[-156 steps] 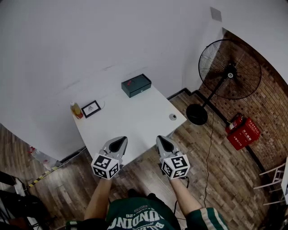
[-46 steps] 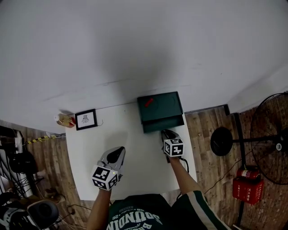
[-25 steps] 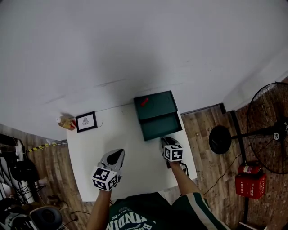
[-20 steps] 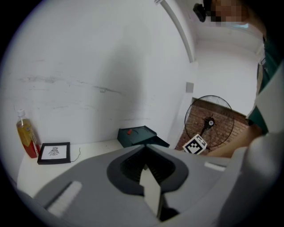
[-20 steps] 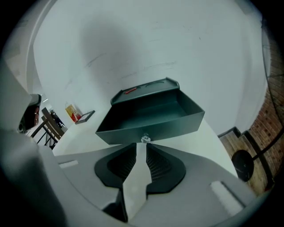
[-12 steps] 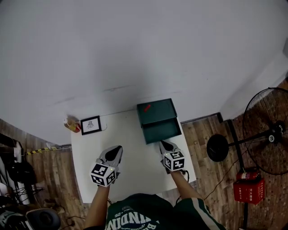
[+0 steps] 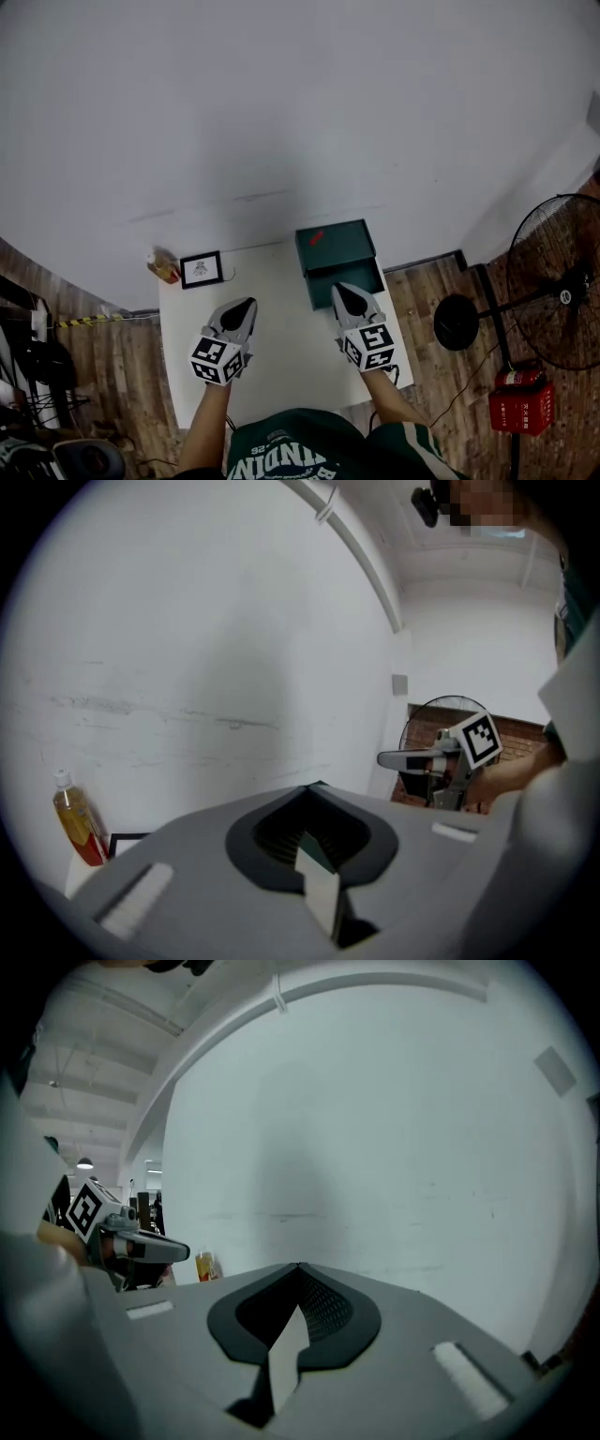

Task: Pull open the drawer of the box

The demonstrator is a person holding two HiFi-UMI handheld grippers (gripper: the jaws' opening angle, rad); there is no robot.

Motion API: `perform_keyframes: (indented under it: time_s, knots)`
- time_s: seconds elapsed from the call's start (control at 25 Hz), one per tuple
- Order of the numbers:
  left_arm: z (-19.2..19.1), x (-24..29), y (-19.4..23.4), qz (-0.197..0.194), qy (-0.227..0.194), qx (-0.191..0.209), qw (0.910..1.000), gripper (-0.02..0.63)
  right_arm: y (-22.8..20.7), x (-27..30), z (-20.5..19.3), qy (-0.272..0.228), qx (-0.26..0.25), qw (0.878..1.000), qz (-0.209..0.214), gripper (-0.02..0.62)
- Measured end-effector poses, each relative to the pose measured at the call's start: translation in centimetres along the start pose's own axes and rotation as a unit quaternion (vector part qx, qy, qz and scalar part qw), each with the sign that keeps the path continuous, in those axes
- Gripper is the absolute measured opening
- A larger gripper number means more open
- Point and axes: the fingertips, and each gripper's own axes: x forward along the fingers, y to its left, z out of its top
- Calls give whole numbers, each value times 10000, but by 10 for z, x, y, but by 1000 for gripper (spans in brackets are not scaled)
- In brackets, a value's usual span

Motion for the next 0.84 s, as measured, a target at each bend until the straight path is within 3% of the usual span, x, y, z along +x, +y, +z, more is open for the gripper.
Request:
perform_keyframes:
  time_s: [0.28,0.84]
  knots:
    - [10,-9,5,92,-184,69,9998,52,4,-4,0,-37,-76,10000,20,0]
    - [4,-6,0,61,-83,88,9999,52,7,-3,-8,-25,114,9999,102,0]
